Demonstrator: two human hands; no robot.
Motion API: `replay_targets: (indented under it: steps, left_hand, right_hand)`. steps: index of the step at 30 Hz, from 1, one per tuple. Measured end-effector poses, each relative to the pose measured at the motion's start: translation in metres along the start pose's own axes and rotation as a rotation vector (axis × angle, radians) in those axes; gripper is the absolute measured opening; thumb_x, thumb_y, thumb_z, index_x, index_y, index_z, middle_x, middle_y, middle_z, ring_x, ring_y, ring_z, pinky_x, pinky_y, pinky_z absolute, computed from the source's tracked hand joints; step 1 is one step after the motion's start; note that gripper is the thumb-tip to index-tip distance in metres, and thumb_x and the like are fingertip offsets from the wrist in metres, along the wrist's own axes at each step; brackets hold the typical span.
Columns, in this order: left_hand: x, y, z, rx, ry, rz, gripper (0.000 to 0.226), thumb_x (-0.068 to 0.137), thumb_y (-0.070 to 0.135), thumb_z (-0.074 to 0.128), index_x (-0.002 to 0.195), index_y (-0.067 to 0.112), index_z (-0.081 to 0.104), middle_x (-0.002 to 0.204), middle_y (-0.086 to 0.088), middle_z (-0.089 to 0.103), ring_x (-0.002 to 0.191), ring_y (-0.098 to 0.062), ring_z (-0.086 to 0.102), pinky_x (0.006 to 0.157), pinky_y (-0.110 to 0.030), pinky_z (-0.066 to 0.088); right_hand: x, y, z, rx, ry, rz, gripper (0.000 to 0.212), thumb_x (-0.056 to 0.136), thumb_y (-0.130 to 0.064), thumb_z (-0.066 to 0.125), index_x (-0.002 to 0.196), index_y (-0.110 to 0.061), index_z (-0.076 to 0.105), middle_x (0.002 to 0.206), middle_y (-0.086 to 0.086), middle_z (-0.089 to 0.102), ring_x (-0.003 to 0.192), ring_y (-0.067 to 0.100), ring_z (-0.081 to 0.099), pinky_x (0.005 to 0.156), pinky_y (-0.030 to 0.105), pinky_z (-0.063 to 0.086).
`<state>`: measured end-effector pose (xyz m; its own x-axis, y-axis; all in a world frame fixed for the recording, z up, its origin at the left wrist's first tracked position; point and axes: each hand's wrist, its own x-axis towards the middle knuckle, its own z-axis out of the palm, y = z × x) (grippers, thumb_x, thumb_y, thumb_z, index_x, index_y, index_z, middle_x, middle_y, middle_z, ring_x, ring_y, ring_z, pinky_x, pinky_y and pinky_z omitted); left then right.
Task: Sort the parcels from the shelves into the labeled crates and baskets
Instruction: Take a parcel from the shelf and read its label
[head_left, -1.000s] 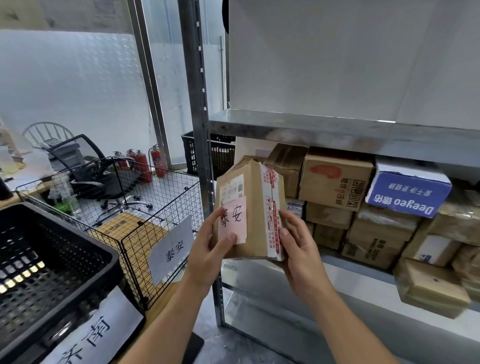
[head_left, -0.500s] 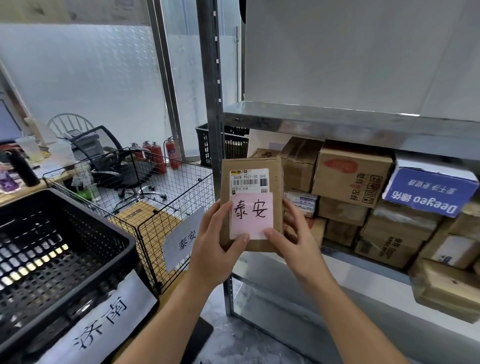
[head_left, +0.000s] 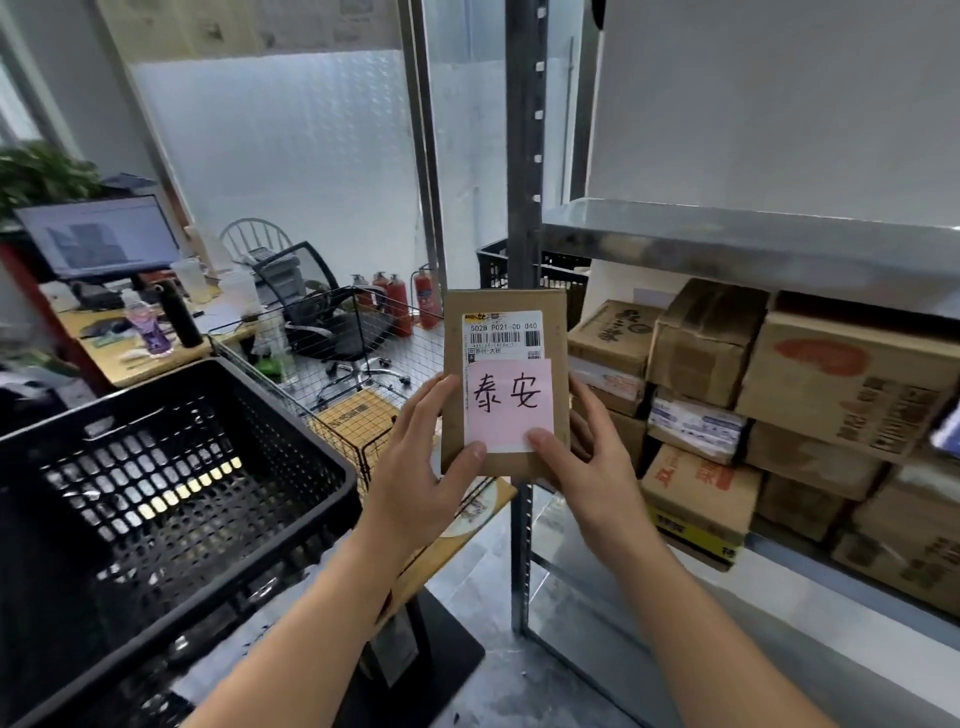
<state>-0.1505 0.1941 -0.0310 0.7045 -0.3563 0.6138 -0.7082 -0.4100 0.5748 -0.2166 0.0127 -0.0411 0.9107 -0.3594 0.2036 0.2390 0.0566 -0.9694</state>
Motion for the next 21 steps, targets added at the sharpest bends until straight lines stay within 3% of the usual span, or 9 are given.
replay_targets:
  steps: [4, 7, 11, 16, 19, 21]
  left_hand:
    - [0.022, -0.026, -0.023, 0.07, 0.026, 0.012, 0.058, 0.095, 0.038, 0.051, 0.149, 0.024, 0.036, 0.147, 0.014, 0.037, 0.133, 0.001, 0.036, 0.1, -0.01, 0.03]
    - [0.038, -0.046, -0.035, 0.092, 0.072, 0.006, 0.057, 0.096, 0.04, 0.046, 0.149, 0.02, 0.037, 0.147, 0.003, 0.043, 0.133, -0.014, 0.044, 0.103, -0.033, 0.043]
    - [0.057, -0.078, -0.051, 0.104, 0.129, -0.034, 0.057, 0.096, 0.038, 0.05, 0.15, 0.023, 0.036, 0.149, 0.001, 0.042, 0.133, -0.018, 0.045, 0.103, -0.046, 0.046]
    - [0.075, -0.122, -0.081, 0.109, 0.146, -0.073, 0.059, 0.095, 0.052, 0.043, 0.15, 0.036, 0.029, 0.149, 0.016, 0.035, 0.139, -0.008, 0.033, 0.108, -0.036, 0.034]
    - [0.08, -0.154, -0.093, 0.236, 0.159, -0.14, 0.062, 0.096, 0.058, 0.037, 0.151, 0.031, 0.03, 0.152, 0.012, 0.034, 0.139, -0.003, 0.024, 0.111, -0.035, 0.025]
    - [0.078, -0.175, -0.096, 0.379, 0.106, -0.181, 0.062, 0.096, 0.058, 0.033, 0.15, 0.026, 0.034, 0.155, 0.005, 0.034, 0.141, -0.009, 0.024, 0.116, -0.039, 0.024]
  right_hand:
    - [0.027, 0.002, 0.028, 0.074, -0.061, 0.039, 0.061, 0.089, -0.031, 0.074, 0.135, -0.055, 0.044, 0.128, -0.009, 0.067, 0.113, 0.019, 0.069, 0.093, 0.047, 0.06]
    - [0.052, 0.003, 0.052, 0.07, -0.119, 0.07, 0.061, 0.091, -0.03, 0.073, 0.134, -0.057, 0.039, 0.128, -0.005, 0.066, 0.103, 0.015, 0.072, 0.08, 0.033, 0.06]
    - [0.089, 0.003, 0.089, 0.072, -0.168, 0.055, 0.066, 0.091, -0.022, 0.074, 0.142, -0.046, 0.04, 0.124, -0.002, 0.068, 0.102, 0.018, 0.073, 0.071, 0.021, 0.057]
    - [0.132, 0.015, 0.132, 0.042, -0.197, 0.06, 0.064, 0.094, -0.017, 0.072, 0.143, -0.044, 0.041, 0.124, -0.002, 0.067, 0.104, 0.019, 0.071, 0.07, 0.021, 0.057]
    - [0.155, 0.027, 0.148, 0.012, -0.191, 0.08, 0.062, 0.095, -0.017, 0.07, 0.143, -0.042, 0.041, 0.122, -0.002, 0.067, 0.102, 0.02, 0.071, 0.066, 0.02, 0.057]
    - [0.17, 0.036, 0.154, -0.005, -0.175, 0.102, 0.061, 0.095, -0.018, 0.07, 0.144, -0.041, 0.041, 0.12, 0.0, 0.067, 0.1, 0.022, 0.071, 0.067, 0.029, 0.061]
